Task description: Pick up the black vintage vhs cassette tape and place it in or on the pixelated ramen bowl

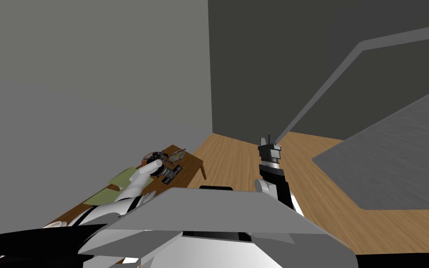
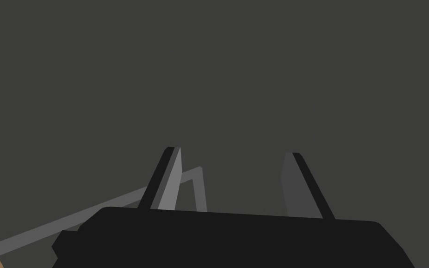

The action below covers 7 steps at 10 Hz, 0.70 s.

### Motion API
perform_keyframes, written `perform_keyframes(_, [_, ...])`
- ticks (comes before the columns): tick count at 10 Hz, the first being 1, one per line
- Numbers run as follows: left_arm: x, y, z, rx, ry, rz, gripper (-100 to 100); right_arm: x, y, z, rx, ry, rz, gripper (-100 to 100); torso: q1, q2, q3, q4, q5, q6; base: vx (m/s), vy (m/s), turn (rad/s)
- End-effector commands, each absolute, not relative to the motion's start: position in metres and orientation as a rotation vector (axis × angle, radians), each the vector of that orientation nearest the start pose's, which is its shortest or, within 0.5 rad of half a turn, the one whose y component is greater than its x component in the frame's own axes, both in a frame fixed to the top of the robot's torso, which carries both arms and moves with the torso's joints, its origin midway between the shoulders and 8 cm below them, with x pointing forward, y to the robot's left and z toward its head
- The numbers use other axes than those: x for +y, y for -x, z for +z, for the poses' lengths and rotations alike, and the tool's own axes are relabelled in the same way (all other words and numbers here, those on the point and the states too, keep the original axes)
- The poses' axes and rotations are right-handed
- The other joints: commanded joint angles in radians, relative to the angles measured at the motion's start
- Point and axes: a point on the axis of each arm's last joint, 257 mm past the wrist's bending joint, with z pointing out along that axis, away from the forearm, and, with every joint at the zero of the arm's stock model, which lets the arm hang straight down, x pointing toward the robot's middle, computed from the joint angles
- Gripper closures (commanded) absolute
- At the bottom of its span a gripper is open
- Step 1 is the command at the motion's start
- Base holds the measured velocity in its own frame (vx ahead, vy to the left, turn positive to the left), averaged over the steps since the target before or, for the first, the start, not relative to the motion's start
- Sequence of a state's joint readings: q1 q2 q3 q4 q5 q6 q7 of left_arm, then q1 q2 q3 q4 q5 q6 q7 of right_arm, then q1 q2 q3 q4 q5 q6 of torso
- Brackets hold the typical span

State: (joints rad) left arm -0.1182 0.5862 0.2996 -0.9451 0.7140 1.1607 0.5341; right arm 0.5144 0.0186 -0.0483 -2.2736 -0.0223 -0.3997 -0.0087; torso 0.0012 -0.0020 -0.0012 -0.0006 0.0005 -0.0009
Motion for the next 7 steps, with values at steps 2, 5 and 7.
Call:
perform_keyframes(2, [0.4974,-0.3116,-0.4854,0.691,3.063,-0.342,100,-0.306,-0.3554,-0.0023,0.655,-0.78,1.242,0,-0.001,0.001,0.0,0.0,0.0,0.0,0.007,0.006,0.0])
perform_keyframes(5, [0.4964,-0.311,-0.4859,0.69,3.067,-0.341,100,-0.306,-0.3554,-0.0023,0.655,-0.78,1.242,0,0.0,0.001,0.001,0.0,0.0,0.0,0.0,0.0,0.0])
perform_keyframes(7, [0.4961,-0.3107,-0.4862,0.69,3.068,-0.34,0,-0.306,-0.3554,-0.0023,0.655,-0.78,1.242,0,0.0,0.001,0.001,0.0,-0.001,0.0,0.0,0.0,0.0])
